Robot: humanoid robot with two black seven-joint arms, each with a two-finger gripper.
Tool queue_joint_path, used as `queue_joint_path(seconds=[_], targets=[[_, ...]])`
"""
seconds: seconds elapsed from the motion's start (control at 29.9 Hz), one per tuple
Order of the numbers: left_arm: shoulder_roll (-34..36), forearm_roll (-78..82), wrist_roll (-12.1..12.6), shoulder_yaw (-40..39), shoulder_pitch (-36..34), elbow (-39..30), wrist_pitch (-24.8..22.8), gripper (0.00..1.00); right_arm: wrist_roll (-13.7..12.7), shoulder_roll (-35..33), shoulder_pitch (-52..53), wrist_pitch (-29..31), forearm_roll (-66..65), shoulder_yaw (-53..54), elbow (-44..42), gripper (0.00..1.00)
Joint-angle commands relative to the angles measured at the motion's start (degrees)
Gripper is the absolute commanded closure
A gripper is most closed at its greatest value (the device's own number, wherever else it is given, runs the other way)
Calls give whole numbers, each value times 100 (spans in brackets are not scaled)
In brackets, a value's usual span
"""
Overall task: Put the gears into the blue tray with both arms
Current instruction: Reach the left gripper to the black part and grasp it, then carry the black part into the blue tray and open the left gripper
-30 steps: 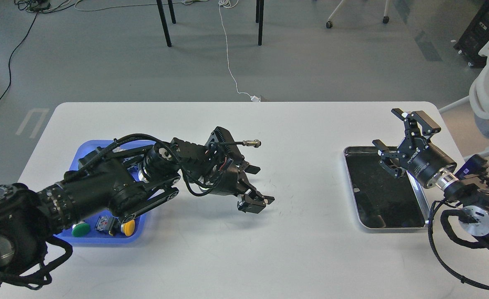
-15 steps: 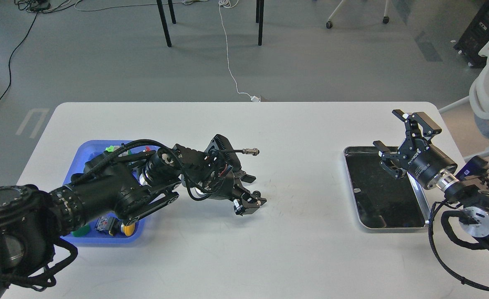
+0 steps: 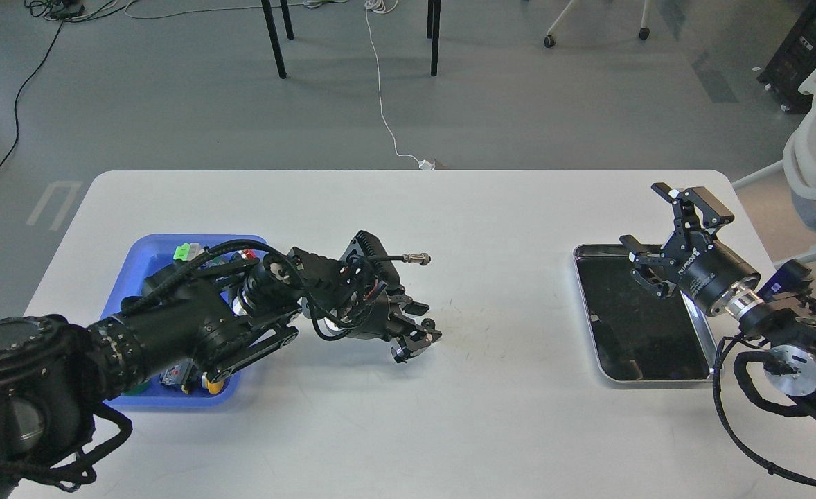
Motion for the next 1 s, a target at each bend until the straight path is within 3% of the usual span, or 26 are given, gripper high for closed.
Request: queue_joint_path(seconds=[0.0, 0.3, 0.6, 0.77, 0.97], targets=[[9, -2, -2, 3, 4, 13, 1, 83, 0, -6, 2, 2, 0, 8, 5, 3], [140, -2, -2, -75, -74, -232, 28, 88, 0, -6, 2, 2, 0, 8, 5, 3], [2826, -494, -2, -858, -119, -2324, -42, 87, 0, 64, 20, 2, -9, -10, 5, 3], [4076, -1066, -2, -779, 222, -2387, 19, 87, 0, 125, 46, 2, -18, -19, 5, 3], [4351, -1120, -2, -840, 952, -2089, 45, 87, 0, 196, 55, 2, -26, -19, -4, 3]])
